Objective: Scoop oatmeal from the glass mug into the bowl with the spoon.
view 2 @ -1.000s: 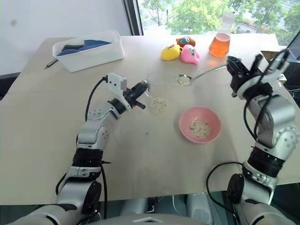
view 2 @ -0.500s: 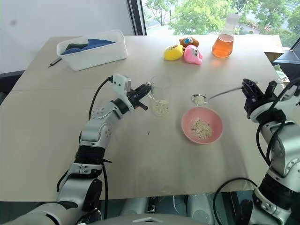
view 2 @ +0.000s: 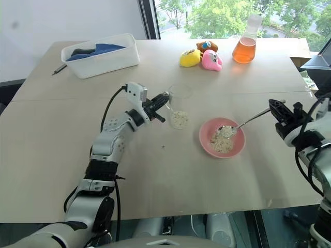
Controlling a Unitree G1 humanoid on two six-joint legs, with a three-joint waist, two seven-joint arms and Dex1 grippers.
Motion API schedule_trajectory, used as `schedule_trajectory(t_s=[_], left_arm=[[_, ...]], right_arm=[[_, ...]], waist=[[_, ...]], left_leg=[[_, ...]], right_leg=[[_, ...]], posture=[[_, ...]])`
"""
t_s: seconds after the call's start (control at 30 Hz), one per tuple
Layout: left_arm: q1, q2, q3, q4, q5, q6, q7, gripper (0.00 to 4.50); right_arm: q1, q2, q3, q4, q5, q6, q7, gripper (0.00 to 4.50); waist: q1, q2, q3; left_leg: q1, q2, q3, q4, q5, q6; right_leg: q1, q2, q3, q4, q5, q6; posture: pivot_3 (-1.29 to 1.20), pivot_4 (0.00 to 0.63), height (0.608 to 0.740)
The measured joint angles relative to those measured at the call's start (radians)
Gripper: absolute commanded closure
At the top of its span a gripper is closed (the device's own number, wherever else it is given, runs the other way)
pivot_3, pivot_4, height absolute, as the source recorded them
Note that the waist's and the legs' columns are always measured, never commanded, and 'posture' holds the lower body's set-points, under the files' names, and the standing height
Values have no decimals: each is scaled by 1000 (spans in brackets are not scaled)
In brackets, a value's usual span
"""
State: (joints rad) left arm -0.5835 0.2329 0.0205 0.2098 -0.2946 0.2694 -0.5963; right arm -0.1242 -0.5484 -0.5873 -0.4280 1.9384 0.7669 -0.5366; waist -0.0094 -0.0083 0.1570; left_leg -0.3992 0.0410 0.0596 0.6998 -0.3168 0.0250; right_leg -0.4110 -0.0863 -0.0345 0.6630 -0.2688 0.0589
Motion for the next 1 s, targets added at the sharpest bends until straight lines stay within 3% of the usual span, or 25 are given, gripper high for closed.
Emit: schedule_trajectory(t_s=[0.33, 0.5, 1.0], left_arm=[[1, -4, 0, -1, 0, 0, 4, 4288], [2, -9, -1, -1, 1, -5, 12, 4288], [21, -13, 5, -4, 2, -18, 38, 4288]], right_arm=[[-72, -313, 152, 57, 9, 101, 90, 4500], [-250, -414, 295, 96, -73, 153, 164, 4500], [-545, -469, 505, 99, -510, 283, 440, 4500]], waist=[[8, 0, 0], [7, 0, 0], [20, -1, 0]], left_leg=[[0, 0, 0, 1, 0, 0], [0, 0, -1, 2, 0, 0], [-3, 0, -4, 2, 0, 0]], right_leg=[[0, 0, 0, 0, 0, 0], [1, 0, 0, 0, 0, 0], [0, 0, -4, -1, 0, 0]], posture=[[0, 150, 740], [0, 150, 740], [0, 150, 740]])
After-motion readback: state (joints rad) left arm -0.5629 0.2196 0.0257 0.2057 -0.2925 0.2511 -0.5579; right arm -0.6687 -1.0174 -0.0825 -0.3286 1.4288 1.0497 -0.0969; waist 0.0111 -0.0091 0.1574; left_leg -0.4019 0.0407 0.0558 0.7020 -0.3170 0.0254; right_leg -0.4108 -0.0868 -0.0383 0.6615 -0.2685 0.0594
